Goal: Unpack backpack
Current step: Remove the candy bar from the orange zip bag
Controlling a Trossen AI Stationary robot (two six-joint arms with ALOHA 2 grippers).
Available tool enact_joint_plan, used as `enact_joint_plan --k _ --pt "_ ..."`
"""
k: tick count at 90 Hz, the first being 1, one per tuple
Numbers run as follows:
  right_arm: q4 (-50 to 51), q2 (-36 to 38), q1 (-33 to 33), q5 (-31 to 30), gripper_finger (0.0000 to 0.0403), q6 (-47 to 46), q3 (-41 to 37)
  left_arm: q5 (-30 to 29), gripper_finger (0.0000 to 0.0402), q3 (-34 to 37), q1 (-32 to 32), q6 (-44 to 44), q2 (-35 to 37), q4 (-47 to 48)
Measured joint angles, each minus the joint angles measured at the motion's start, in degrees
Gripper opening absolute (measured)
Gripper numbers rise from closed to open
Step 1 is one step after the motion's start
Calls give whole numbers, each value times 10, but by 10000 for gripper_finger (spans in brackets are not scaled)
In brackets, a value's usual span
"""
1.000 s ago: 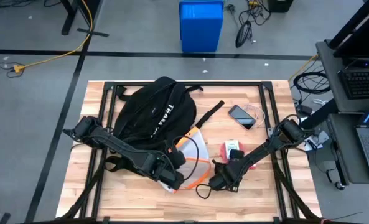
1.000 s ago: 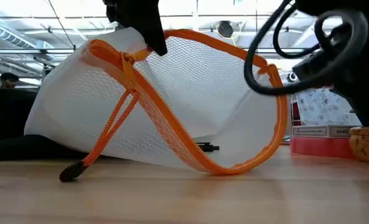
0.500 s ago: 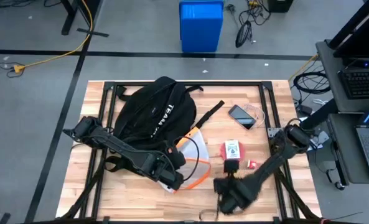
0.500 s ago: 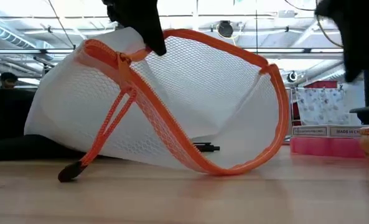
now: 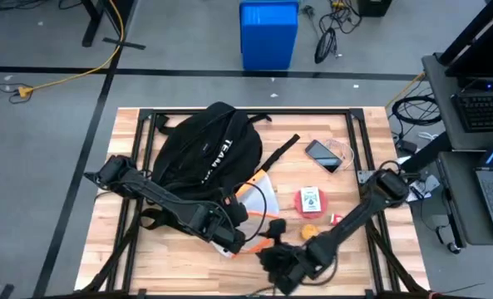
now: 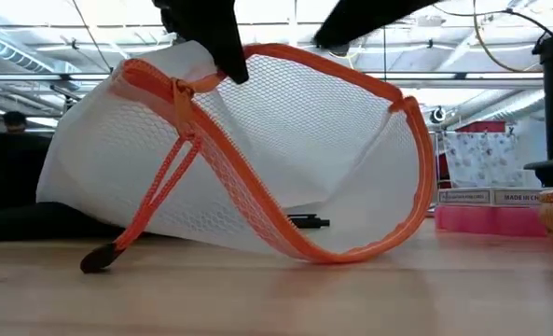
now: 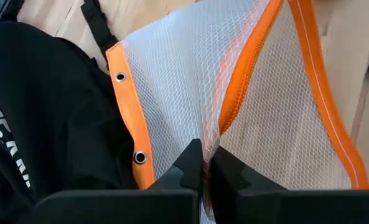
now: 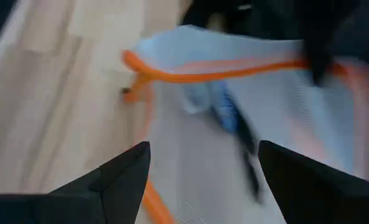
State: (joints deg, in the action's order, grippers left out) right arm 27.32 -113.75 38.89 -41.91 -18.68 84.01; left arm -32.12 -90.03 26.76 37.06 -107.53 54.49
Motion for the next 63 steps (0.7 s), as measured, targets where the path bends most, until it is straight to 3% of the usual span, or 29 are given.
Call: enact_joint_plan --k 10,42,63 --pt "-15 -16 -32 55 283 16 -4 0 0 0 0 0 0 2" --pt "12 -24 -86 59 283 44 -6 -2 0 1 32 1 35 22" --pt "-42 -24 -91 61 283 59 -54 -18 0 0 57 0 43 21"
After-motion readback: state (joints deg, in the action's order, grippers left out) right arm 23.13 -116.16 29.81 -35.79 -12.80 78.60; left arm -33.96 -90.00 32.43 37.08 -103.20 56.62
